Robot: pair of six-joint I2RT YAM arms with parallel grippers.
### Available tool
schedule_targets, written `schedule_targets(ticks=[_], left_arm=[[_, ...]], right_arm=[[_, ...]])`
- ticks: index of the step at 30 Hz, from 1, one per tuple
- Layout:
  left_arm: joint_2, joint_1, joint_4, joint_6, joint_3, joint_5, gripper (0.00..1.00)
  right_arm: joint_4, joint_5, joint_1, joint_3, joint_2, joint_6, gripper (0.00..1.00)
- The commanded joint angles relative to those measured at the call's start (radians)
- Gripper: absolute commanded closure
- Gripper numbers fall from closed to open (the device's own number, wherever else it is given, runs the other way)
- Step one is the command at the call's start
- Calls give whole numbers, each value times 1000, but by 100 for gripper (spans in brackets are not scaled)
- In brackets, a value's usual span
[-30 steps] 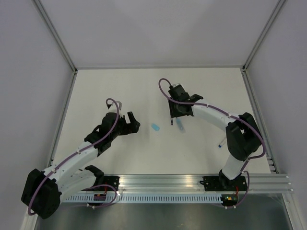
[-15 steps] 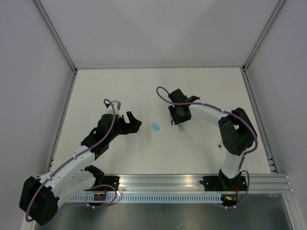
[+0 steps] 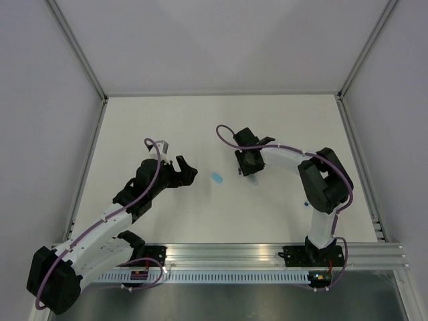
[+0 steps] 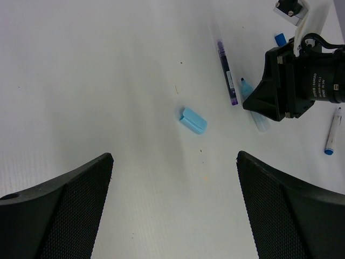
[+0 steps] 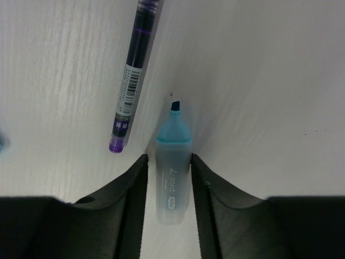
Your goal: Insert the pens into the pen caps
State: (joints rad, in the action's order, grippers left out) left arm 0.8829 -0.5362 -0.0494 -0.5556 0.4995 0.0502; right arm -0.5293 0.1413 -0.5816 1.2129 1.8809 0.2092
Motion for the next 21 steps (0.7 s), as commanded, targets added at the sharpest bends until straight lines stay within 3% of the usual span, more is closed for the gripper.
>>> schedule_targets(ticks=[1,7,11,17,21], left_arm=[[-16,-2,37,31,-13,-1,0],[-22,-2,43,36,-16,-26,0],[-24,-2,43,37,-21,-45,1],[-30,-2,166,52,-48,-257,4],[-30,-4,238,60,-65,-348,4]], right_arm=[[-6,67,-1,-35,26,18,61],[-34,83,-1,-46,-26,39,81],[-47,61,-1,-33,-81,64,99],[1,0,-20,-39,-218,157,100],[90,-8,-55,-64,-316,309,100]])
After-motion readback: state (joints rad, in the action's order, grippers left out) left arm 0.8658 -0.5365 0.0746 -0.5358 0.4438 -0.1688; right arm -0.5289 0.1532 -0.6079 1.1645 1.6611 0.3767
